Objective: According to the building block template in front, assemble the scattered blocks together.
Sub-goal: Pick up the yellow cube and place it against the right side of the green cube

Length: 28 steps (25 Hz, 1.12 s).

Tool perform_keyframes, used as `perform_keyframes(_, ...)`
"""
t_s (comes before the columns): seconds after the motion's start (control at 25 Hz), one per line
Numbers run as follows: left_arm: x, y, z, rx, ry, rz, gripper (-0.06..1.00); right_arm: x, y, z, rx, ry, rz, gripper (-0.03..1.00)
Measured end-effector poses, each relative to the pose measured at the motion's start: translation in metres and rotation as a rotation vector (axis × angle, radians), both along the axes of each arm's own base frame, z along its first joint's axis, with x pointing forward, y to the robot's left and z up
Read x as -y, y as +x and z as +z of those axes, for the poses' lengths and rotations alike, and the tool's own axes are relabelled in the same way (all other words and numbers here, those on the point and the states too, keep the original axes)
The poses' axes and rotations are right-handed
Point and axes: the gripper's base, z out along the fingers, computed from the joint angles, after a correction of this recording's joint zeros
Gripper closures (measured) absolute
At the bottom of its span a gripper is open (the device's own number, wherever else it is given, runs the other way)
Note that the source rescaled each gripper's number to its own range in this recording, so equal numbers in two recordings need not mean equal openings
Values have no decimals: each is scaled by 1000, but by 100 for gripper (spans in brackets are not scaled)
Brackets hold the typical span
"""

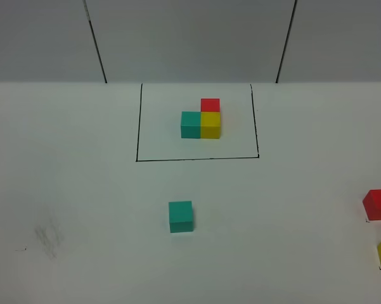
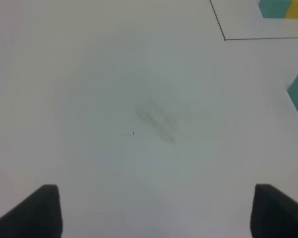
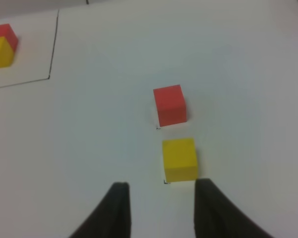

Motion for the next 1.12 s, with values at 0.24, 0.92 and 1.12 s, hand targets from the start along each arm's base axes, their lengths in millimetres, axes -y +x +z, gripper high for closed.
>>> perform_keyframes(0.24,0,0,0,0,0,0,25,0,0,0,0,-5,-2,91)
perform_keyframes(0.92,0,0,0,1,-1,0,24,2,108,26,-376,-112,16,-3)
perform_keyframes(1.12,0,0,0,1,-1,0,24,4,159,25,-501,-150,3,-2)
